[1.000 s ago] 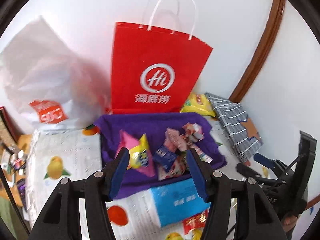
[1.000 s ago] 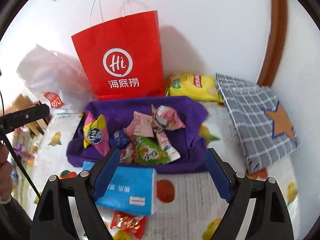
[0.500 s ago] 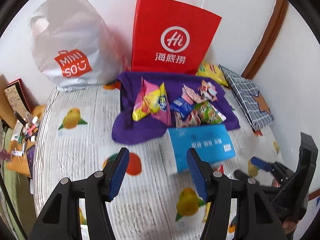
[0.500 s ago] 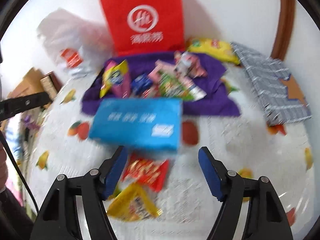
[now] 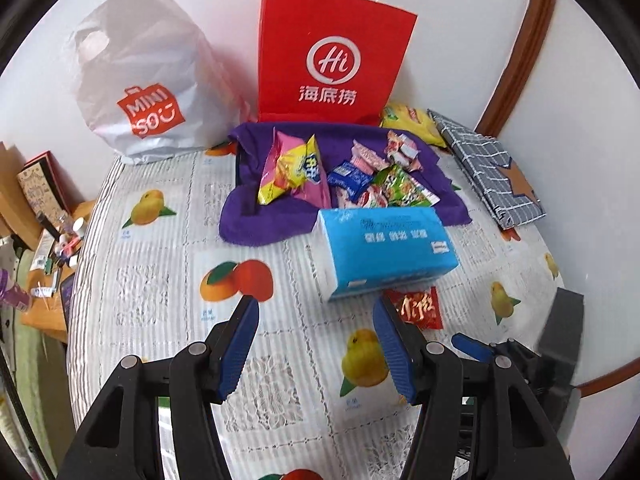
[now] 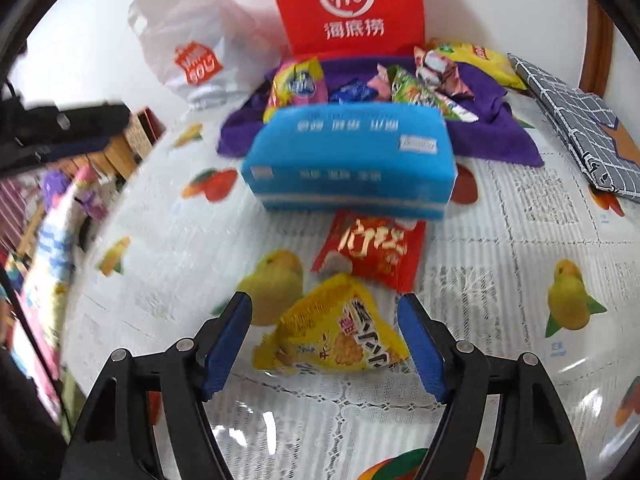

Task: Organize snacks
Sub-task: 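Move both open tools back to the snacks in front of the tissue box, then grasp the yellow triangular packet with the right tool while the left tool grasps the red packet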

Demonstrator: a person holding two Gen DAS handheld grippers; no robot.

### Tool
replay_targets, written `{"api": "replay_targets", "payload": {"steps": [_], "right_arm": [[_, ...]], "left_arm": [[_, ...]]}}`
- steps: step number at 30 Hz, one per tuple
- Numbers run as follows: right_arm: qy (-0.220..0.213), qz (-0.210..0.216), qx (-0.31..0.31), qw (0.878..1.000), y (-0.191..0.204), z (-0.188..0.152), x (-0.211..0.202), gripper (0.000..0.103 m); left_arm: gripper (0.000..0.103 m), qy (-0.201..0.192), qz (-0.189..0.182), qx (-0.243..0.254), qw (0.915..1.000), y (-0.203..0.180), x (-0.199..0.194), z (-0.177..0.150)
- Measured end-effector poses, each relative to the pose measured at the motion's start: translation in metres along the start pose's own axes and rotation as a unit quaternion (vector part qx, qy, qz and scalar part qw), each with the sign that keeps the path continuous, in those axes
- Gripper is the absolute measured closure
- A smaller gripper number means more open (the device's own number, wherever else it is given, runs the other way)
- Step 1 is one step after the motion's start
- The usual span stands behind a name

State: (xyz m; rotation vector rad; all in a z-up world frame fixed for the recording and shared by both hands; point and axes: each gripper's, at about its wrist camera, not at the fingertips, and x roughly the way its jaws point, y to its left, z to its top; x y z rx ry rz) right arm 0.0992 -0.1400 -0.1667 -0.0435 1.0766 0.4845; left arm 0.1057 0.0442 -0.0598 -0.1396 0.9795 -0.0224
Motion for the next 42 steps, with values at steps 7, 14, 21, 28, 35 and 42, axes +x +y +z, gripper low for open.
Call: {"api": "replay_targets", "payload": {"steps": [7, 14, 21, 28, 35, 42], "right_arm": [[-0.003, 0.022, -0.002, 1.000, -0.005, -0.007, 0.005, 0.041], [-0.013, 0.012, 0.004, 1.000, -0.023, -0.014, -0.009, 0.052], [-0.029, -0.022, -0.012, 0.999, -0.041, -0.027, -0.021, 0.044], [-0.038, -0.048, 0.017, 0.998, -0.061, -0.034, -0.027, 0.028], [-0.040, -0.026, 0.053, 0.997, -0.075, -0.034, -0.016, 0.026], [-0.052, -0.042, 0.039, 0.997, -0.074, -0.031, -0.008, 0.056]], "left_arm": [[0.046, 0.016, 0.010, -0.008, 0.9998, -0.001, 0.011, -0.011], [0.046, 0.040, 0.002, -0.019, 0.9990, -0.008, 0.029, -0.024], [0.046, 0.065, -0.001, -0.018, 0.9977, -0.021, 0.046, -0.038], [0.046, 0.075, -0.005, -0.011, 0.9971, -0.036, 0.054, -0.042], [0.046, 0.082, -0.006, -0.001, 0.9966, -0.048, 0.058, -0.044], [0.046, 0.083, -0.009, 0.005, 0.9965, -0.057, 0.068, -0.044]]}}
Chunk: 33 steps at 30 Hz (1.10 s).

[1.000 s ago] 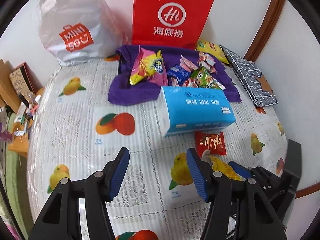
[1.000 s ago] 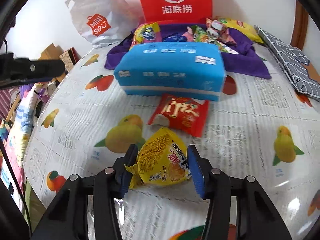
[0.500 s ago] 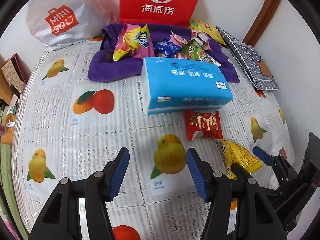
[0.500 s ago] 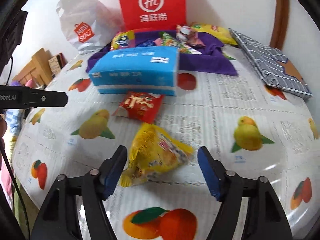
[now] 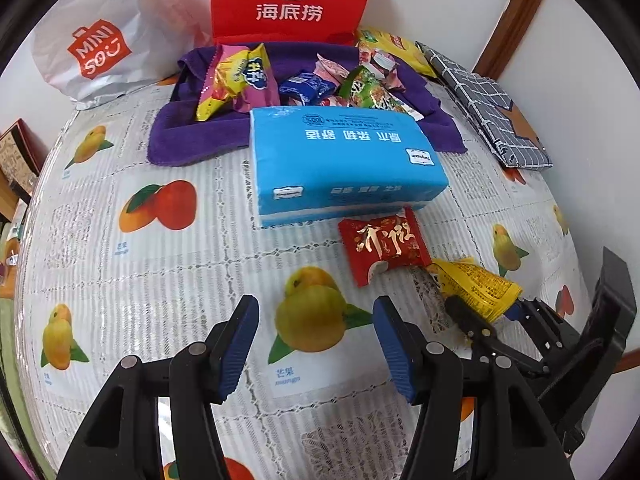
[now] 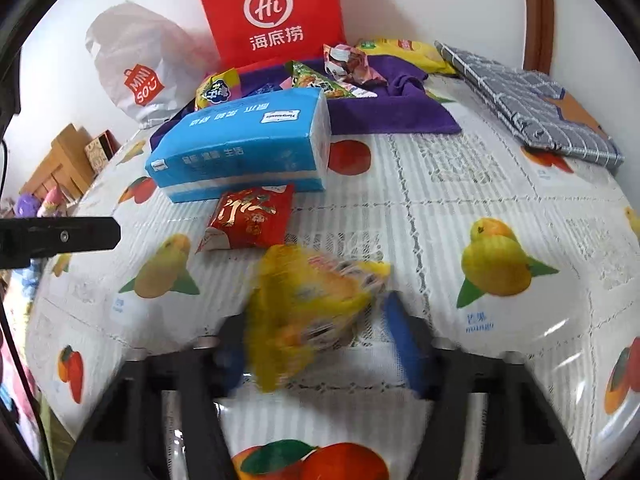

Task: Organize snacks
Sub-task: 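Grasp the yellow triangular packet with the right tool while the left tool grasps the red packet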

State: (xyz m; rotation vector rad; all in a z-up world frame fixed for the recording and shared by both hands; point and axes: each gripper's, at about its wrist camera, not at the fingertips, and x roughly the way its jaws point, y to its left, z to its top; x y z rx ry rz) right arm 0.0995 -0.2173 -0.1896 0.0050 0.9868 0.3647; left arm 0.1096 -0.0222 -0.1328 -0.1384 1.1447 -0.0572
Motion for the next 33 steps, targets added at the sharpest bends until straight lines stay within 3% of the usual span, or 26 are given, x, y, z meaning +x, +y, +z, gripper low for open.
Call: {"api": "replay_targets", "payload": {"steps": [17, 21, 27, 33], "right_arm": [[-0.031, -0.019, 0.009, 0.999, -0.058, -0.004, -0.035, 0.058], [-0.030, -0.017, 0.023, 0.999, -0.072, -0.008, -0.034, 0.058], [-0.025, -0.016, 0.036, 0.999, -0.087, -0.014, -0.030, 0.058], [-0.030, -0.016, 0.041, 0.999, -0.093, -0.020, -0.034, 0.058]], "left_arm": [[0.046, 0.034, -0.075, -0.039, 0.9959, -0.037, 0.067, 0.025], [0.033, 0.024, -0.083, -0.050, 0.9950, -0.045, 0.071, 0.028], [0.032, 0.001, -0.046, -0.067, 0.9967, -0.056, 0.076, 0.033], [0.032, -0.013, 0.040, -0.011, 0.9991, -0.082, 0.086, 0.033]]}}
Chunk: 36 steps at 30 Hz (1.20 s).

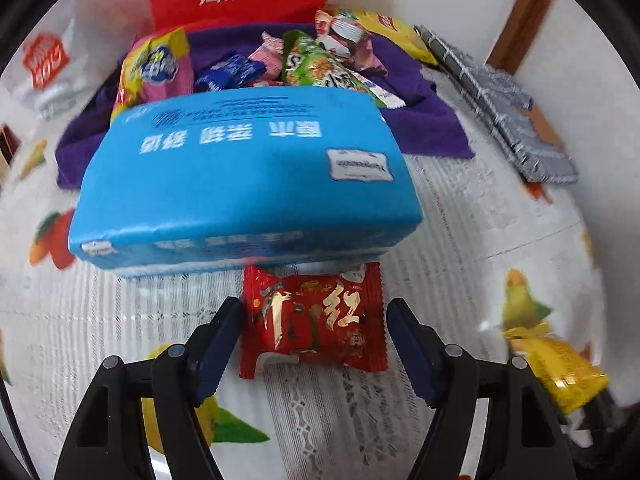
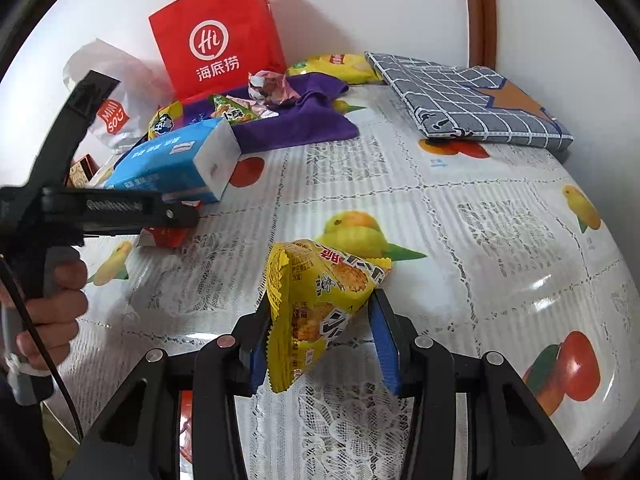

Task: Organize snacks
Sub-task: 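Grasp the yellow triangular packet with the right tool while the left tool grasps the red packet, then carry the yellow triangular packet and red packet over the purple towel with both tools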

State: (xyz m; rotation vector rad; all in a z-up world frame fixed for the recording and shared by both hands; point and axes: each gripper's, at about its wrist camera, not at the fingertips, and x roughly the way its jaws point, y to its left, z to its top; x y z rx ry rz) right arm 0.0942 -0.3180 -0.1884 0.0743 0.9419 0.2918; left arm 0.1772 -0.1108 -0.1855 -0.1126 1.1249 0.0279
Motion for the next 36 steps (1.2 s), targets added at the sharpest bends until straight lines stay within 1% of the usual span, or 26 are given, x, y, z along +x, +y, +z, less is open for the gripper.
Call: {"api": "replay_targets", "payload": {"steps": [1, 2, 3, 4, 6, 8, 11, 14, 17, 21, 25, 29, 32, 36], "right_arm": [[0.000, 0.000, 0.001, 1.000, -0.001, 0.000, 0.000, 0.058], [0.000, -0.001, 0.000, 1.000, -0.001, 0.000, -0.001, 0.058], [0.001, -0.003, -0.001, 1.000, 0.000, 0.000, -0.001, 0.058], [0.001, -0.005, -0.002, 1.000, 0.000, 0.000, -0.001, 0.058], [0.003, -0.009, -0.002, 1.000, 0.002, 0.000, -0.001, 0.058], [0.004, -0.004, -0.002, 1.000, 0.005, 0.002, 0.000, 0.058], [0.007, 0.002, -0.012, 1.000, 0.017, 0.004, 0.002, 0.058], [0.003, 0.003, -0.031, 1.000, 0.037, 0.005, 0.005, 0.058], [0.004, 0.003, -0.041, 0.999, 0.055, 0.005, 0.008, 0.058], [0.008, 0.005, -0.050, 0.999, 0.077, 0.001, 0.013, 0.058], [0.009, -0.005, -0.060, 0.998, 0.094, -0.002, 0.012, 0.058], [0.023, -0.002, -0.046, 0.999, 0.099, -0.004, 0.007, 0.059], [0.015, 0.001, -0.041, 0.999, 0.103, -0.004, -0.001, 0.059], [0.002, -0.009, -0.047, 0.999, 0.110, 0.000, -0.016, 0.061]], "left_arm": [[0.032, -0.002, 0.011, 0.005, 0.9999, -0.003, 0.001, 0.000], [0.035, -0.005, 0.025, 0.009, 0.9996, -0.006, 0.002, -0.001], [0.041, -0.012, 0.038, 0.015, 0.9991, -0.008, 0.002, -0.001], [0.049, -0.015, 0.037, 0.018, 0.9990, -0.009, 0.001, 0.000], [0.055, -0.012, 0.028, 0.027, 0.9992, -0.007, -0.001, 0.000], [0.059, -0.006, 0.014, 0.028, 0.9995, -0.002, -0.005, -0.001], [0.059, 0.004, 0.000, 0.017, 0.9998, 0.017, -0.013, -0.011], [0.059, 0.000, 0.008, 0.015, 0.9999, 0.038, -0.023, -0.030], [0.059, -0.010, 0.029, 0.002, 0.9995, 0.066, -0.035, -0.052], [0.059, -0.022, 0.024, -0.013, 0.9994, 0.093, -0.050, -0.071], [0.059, -0.030, 0.024, -0.026, 0.9989, 0.111, -0.060, -0.084], [0.059, -0.028, 0.008, -0.042, 0.9987, 0.115, -0.063, -0.087], [0.059, -0.026, -0.017, -0.050, 0.9982, 0.118, -0.068, -0.087], [0.059, -0.036, -0.020, -0.043, 0.9982, 0.116, -0.080, -0.088]]}}
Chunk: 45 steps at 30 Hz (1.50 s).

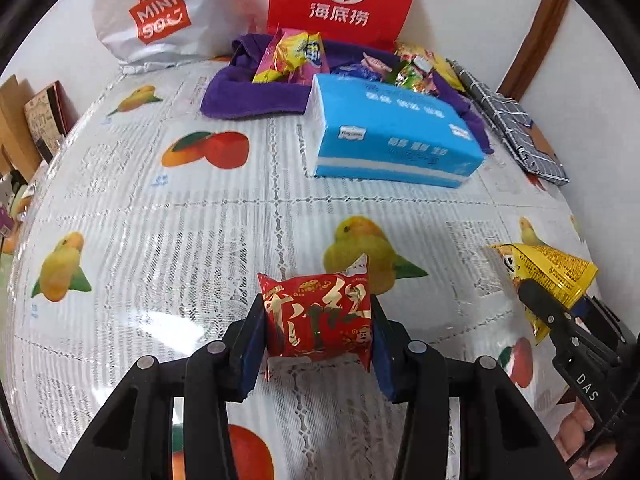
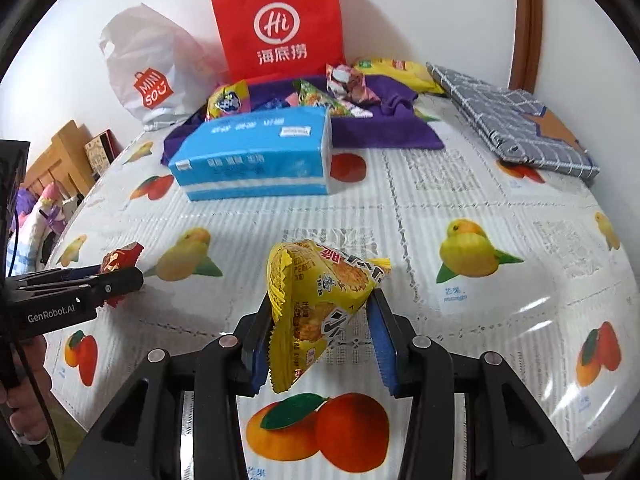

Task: Organize snacks
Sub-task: 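Carry the yellow triangular packet and red packet over the purple towel with both tools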

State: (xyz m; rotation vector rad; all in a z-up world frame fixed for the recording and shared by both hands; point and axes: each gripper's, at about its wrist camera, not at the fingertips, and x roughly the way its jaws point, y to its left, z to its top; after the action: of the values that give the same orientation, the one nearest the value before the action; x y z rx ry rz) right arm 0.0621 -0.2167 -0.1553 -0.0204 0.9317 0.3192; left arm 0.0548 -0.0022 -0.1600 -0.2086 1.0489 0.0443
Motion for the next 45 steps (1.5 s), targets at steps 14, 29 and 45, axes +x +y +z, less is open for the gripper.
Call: {"api": "replay_targets", "payload": {"steps": [14, 29, 45], "right_arm": [[-0.048, 0.004, -0.023, 0.999, 0.019, 0.027, -0.049, 0.062], [-0.076, 0.010, -0.020, 0.997, 0.018, 0.065, -0.063, 0.062], [-0.109, 0.027, -0.029, 0.993, 0.020, 0.106, -0.068, 0.062]], "left_arm": [[0.059, -0.044, -0.007, 0.018, 0.9988, -0.008, -0.061, 0.016], [0.059, -0.074, -0.033, 0.027, 0.9964, -0.007, -0.090, 0.063], [0.059, -0.103, -0.052, 0.034, 0.9927, -0.018, -0.099, 0.103]]}}
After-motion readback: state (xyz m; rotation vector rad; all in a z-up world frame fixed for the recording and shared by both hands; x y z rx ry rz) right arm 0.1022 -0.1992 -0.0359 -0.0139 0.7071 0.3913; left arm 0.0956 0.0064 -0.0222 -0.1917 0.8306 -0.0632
